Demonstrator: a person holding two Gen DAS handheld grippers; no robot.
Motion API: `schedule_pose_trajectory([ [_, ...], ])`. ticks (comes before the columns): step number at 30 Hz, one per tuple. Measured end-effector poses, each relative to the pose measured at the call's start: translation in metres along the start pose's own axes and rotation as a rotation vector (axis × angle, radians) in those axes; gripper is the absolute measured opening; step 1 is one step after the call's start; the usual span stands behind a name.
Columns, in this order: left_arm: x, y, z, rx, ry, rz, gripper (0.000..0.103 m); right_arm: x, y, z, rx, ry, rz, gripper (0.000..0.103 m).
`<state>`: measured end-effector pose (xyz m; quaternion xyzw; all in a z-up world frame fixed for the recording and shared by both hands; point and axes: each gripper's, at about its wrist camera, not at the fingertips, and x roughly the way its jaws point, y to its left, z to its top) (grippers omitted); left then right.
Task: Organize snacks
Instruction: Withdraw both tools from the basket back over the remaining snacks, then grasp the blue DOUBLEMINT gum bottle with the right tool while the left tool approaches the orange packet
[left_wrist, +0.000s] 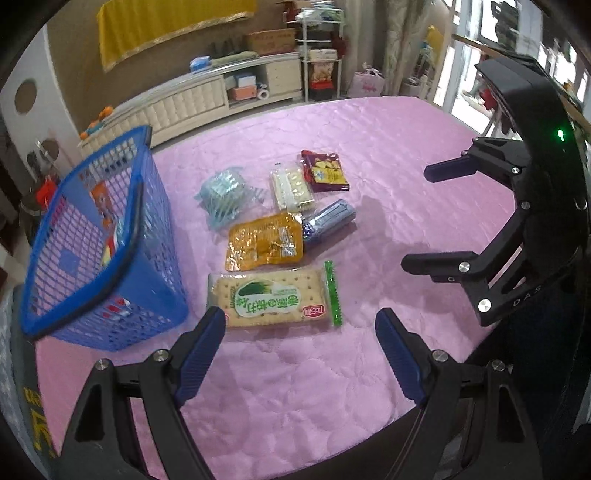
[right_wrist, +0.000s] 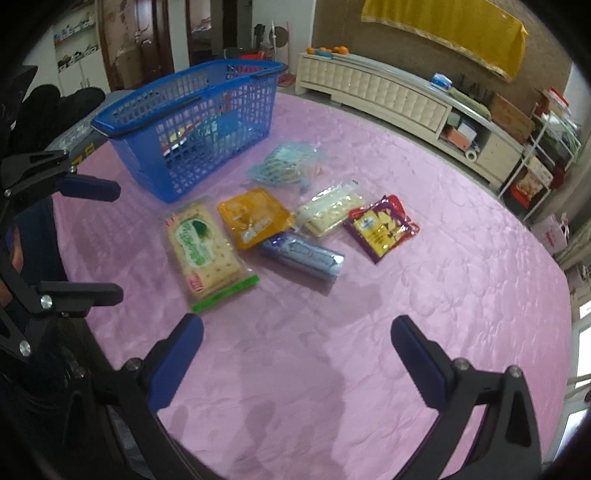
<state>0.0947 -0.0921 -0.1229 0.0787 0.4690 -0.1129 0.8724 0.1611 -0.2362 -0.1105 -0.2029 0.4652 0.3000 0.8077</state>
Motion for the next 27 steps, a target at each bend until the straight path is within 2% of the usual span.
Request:
schedule_pose_trajectory([
  [4,0.014,0.003,0.002,-0.027,0.017,0.032,0.082,0.011,-0.007,0.004,-0.033,-0.013,0.031,0.103],
  [10,0.032,0.01,0.013,-0.04,0.05,0.034,0.082,0.035,-0.012,0.014,-0.116,-0.007,0.063,0.102],
  [12,0.037,0.011,0.018,-0.03,0.058,0.04,0.082,0.046,-0.015,0.018,-0.138,-0.005,0.083,0.1],
  [16,0.048,0.012,0.025,-0.023,0.073,0.027,0.082,0.064,-0.016,0.024,-0.196,0.026,0.082,0.09],
  [21,0.061,0.013,0.029,-0.019,0.094,0.019,0.082,0.08,-0.022,0.032,-0.26,0.044,0.12,0.085],
  [27,0.074,0.02,0.027,-0.044,0.121,0.014,0.082,0.106,-0.025,0.039,-0.272,0.092,0.172,0.081],
])
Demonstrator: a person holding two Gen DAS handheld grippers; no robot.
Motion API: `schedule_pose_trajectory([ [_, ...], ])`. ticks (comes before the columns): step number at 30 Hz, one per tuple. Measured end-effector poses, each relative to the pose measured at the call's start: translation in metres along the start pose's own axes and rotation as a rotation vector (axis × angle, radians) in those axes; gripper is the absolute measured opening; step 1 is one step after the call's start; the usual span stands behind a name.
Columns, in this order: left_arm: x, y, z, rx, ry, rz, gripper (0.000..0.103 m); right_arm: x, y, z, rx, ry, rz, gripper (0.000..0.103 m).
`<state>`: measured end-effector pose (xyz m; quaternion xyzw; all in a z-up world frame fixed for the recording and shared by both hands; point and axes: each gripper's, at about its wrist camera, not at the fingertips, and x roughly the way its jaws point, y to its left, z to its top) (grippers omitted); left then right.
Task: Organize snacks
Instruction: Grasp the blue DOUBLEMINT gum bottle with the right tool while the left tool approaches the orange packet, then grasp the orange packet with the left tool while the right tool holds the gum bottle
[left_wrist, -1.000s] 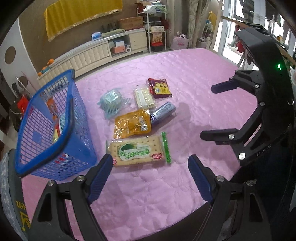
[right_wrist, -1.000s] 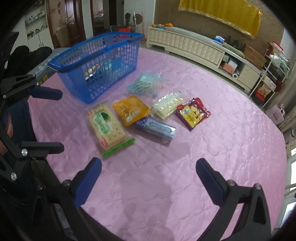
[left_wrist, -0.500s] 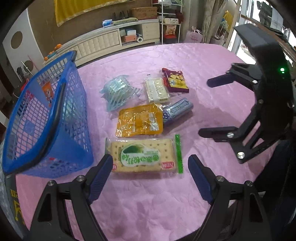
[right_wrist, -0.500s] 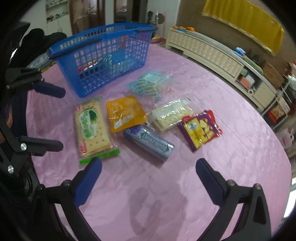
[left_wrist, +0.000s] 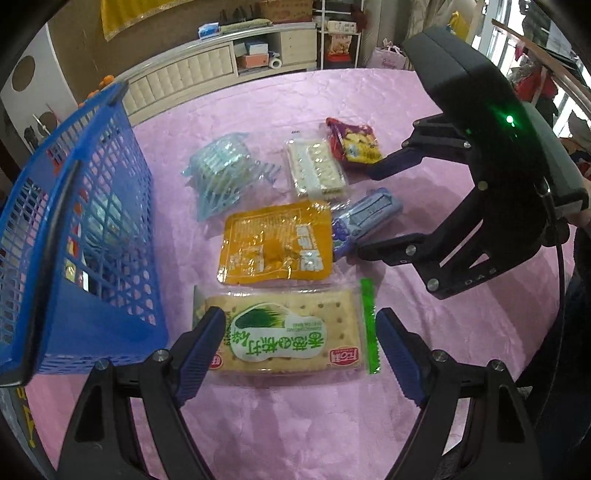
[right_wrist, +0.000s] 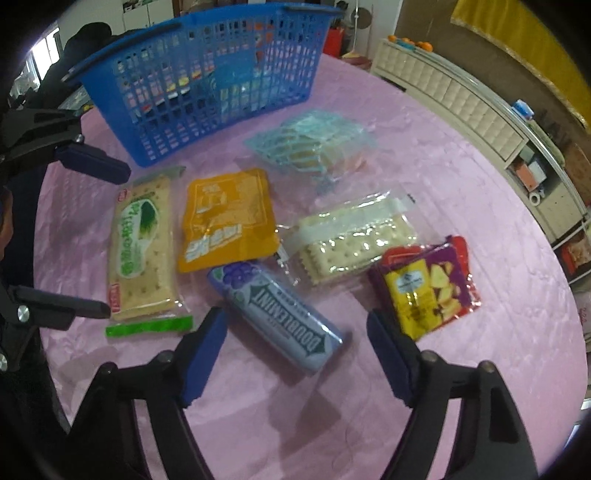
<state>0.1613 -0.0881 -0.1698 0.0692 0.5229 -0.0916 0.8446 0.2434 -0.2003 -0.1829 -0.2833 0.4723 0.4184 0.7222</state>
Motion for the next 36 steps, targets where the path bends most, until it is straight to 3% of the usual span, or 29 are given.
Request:
schedule_pose_trajectory([
  [4,0.003,0.001,-0.003,0.004,0.01,0.003,0.082,0.007,0.006,0.006,-0.041,0.002,0.031,0.069],
  [9,0.003,0.001,-0.002,-0.006,0.009,0.003,0.082,0.007,0.01,0.01,-0.063,0.004,0.063,0.062],
  [12,0.003,-0.002,0.002,-0.005,0.007,0.008,0.082,0.005,0.009,0.006,-0.058,-0.002,0.084,0.05],
  [14,0.004,-0.004,0.005,-0.007,0.004,0.005,0.082,0.001,0.014,0.001,-0.047,-0.016,0.096,0.037],
  [27,0.024,-0.007,0.033,-0.025,0.031,0.049,0.082,-0.019,0.003,-0.04,0.054,-0.018,0.081,0.034],
  [36,0.05,-0.002,0.061,-0.017,0.076,0.09,0.082,-0.02,-0.019,-0.047,0.113,-0.01,0.048,0.034],
])
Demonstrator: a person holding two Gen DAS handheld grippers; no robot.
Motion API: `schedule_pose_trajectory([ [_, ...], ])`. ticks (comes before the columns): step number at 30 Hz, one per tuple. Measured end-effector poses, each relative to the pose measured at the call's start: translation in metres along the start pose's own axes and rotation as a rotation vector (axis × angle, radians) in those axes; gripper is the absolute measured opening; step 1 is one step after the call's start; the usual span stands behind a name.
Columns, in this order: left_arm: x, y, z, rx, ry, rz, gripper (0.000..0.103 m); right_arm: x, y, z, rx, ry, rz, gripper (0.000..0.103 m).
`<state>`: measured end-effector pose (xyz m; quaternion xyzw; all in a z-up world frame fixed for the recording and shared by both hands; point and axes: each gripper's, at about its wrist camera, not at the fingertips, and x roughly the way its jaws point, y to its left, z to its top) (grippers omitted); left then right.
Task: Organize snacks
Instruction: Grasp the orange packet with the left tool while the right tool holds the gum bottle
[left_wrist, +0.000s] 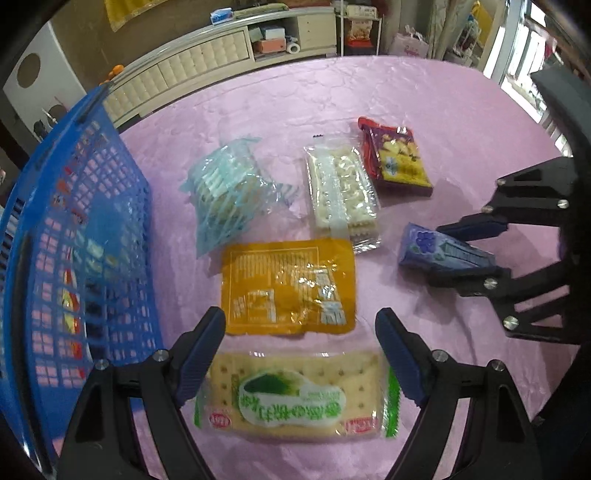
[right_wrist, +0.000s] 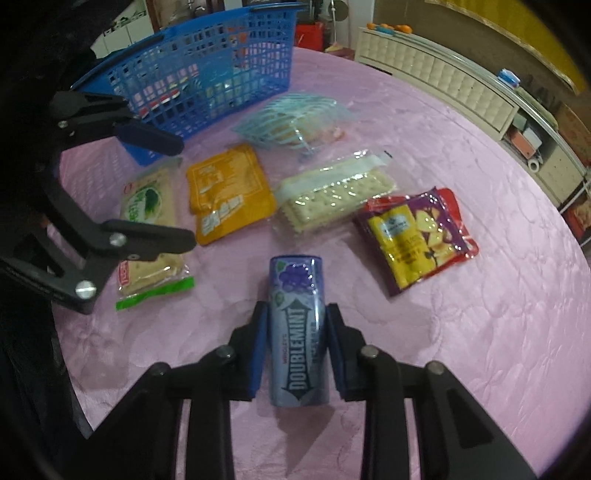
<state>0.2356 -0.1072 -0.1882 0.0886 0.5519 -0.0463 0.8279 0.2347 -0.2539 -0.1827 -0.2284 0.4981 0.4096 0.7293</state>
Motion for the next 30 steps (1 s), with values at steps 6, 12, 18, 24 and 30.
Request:
schedule_pose_trajectory([
  [6,0.033,0.011,0.017,-0.045,0.064,-0.012,0.082,0.006,-0.003,0.002,0.003,-0.002,0.014,0.035],
  [12,0.049,0.03,0.029,-0.082,0.054,-0.072,0.095,0.008,-0.009,0.002,0.008,-0.006,0.037,0.035],
  [18,0.056,0.034,0.032,-0.078,0.017,-0.076,0.093,0.006,-0.016,-0.001,0.013,-0.012,0.055,0.035],
  [24,0.041,0.014,0.019,-0.016,0.014,-0.105,0.063,0.007,-0.012,0.001,0.017,-0.004,0.054,0.035],
  [30,0.034,0.007,0.013,0.029,0.021,-0.12,0.046,0.006,-0.011,0.0,0.027,-0.009,0.056,0.035],
])
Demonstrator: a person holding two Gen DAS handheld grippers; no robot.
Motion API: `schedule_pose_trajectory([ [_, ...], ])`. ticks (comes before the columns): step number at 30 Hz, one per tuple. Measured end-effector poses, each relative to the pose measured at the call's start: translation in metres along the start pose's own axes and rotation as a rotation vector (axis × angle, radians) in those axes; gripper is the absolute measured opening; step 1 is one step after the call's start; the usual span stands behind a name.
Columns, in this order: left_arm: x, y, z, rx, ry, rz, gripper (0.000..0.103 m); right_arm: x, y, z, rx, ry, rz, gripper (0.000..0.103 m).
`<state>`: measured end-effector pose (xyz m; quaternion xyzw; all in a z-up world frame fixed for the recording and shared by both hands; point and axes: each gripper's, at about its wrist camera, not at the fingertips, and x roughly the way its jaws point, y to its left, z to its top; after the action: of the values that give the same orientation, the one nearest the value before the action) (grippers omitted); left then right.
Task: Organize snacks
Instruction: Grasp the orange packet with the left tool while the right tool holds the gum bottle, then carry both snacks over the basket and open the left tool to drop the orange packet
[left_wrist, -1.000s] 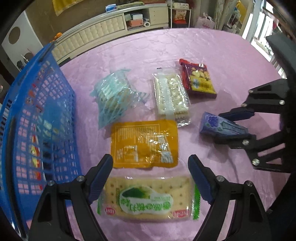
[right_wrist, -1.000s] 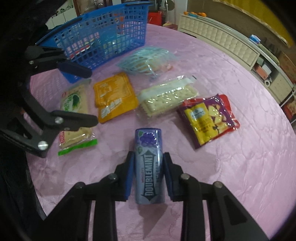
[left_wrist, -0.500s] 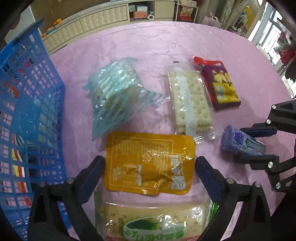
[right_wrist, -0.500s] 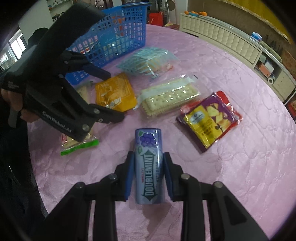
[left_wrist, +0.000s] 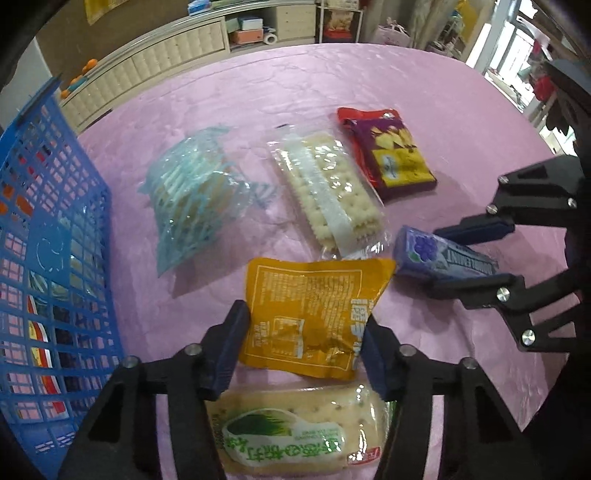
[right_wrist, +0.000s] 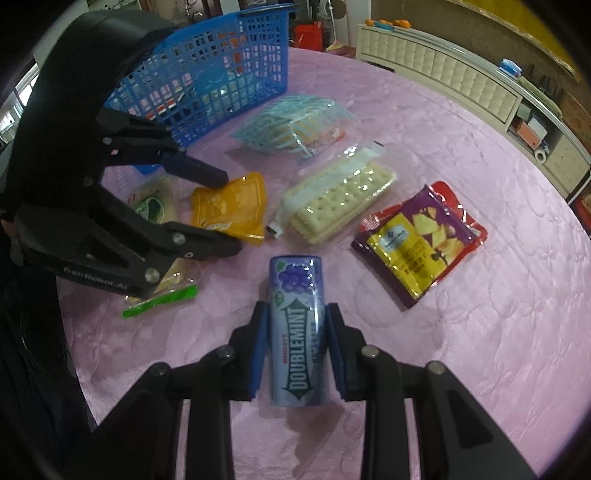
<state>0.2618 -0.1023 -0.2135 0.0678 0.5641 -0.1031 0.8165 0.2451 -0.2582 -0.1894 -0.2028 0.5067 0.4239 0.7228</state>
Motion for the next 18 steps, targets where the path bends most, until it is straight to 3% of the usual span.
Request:
schedule_pose_trajectory([
  [1,-0.001,-0.004,-0.001,0.004,0.001,-0.012,0.041,0.0,0.0,0.0,0.002,0.0,0.0,0.035],
  [2,-0.002,-0.006,0.0,0.004,0.002,-0.031,0.021,0.0,0.0,0.0,0.002,0.001,0.0,0.035],
  [13,-0.013,-0.026,-0.002,0.007,-0.012,0.022,0.008,-0.002,0.01,-0.002,-0.015,-0.003,-0.005,0.034],
  [18,-0.029,-0.04,-0.009,0.039,-0.027,0.037,0.007,-0.009,0.017,0.0,-0.022,-0.011,-0.037,0.034],
])
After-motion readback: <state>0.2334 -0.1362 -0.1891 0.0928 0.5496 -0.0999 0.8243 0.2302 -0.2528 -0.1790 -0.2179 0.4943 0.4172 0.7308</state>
